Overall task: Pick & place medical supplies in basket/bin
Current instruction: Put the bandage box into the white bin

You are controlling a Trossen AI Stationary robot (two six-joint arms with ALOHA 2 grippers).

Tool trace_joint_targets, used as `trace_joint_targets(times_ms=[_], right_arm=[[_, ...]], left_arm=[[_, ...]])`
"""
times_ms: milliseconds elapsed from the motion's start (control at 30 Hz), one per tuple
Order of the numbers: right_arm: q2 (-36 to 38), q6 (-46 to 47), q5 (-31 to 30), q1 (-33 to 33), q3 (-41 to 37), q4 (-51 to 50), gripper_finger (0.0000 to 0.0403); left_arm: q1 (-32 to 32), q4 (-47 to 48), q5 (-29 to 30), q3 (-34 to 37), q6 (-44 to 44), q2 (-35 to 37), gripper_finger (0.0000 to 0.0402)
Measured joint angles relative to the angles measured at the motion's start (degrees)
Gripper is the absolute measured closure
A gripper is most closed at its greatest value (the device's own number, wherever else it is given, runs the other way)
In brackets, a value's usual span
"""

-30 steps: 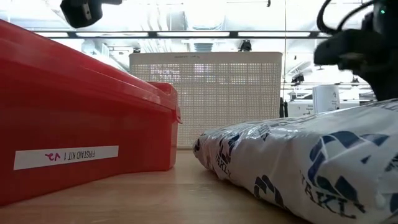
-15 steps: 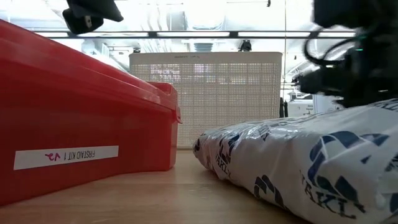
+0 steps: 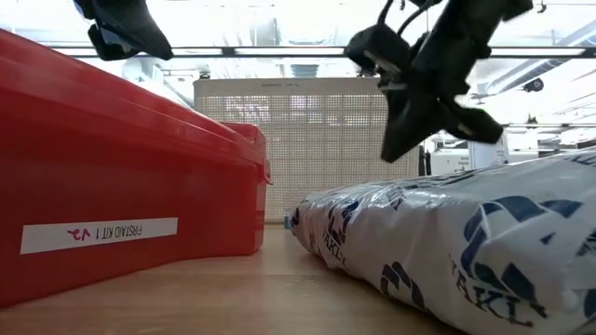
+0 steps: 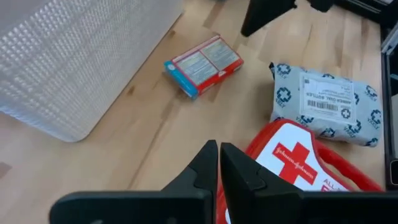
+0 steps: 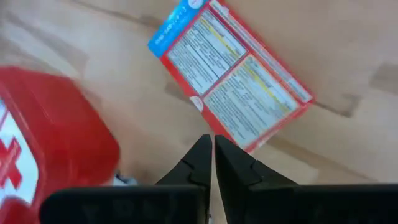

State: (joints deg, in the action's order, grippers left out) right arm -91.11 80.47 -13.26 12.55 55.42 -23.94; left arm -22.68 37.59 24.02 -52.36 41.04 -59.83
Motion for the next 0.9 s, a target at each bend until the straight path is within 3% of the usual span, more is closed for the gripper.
trace_joint_targets(times_ms=[200, 433, 567, 767, 900], right_arm=[[-1.33, 2.69, 0.63, -1.56, 3.41, -19.67, 0.039], [-4.52, 2.48, 1.46, -3.08, 0.86, -14.41, 0.039], [-8.99, 0.24, 7.33, -3.73, 0.92, -6.29, 0.039], [-14.79, -0.97, 10.57, -4.18, 5.1, 4.09, 0.039], [-18.1, -7.5, 11.86, -4.48, 10.74, 11.16, 0.039]], left_arm=[[1.04, 1.28, -0.02, 0.81, 2.53, 0.0, 0.0402], [1.49, 1.32, -0.08, 2.25, 2.75, -0.02, 0.0402], [1.49, 1.33, -0.07, 2.0, 3.05, 0.01, 0.0402], [1.49, 1.94, -0.08, 1.95, 4.45, 0.26, 0.0401], [1.49, 3.56, -0.1, 1.95, 5.17, 0.28, 0.0401]])
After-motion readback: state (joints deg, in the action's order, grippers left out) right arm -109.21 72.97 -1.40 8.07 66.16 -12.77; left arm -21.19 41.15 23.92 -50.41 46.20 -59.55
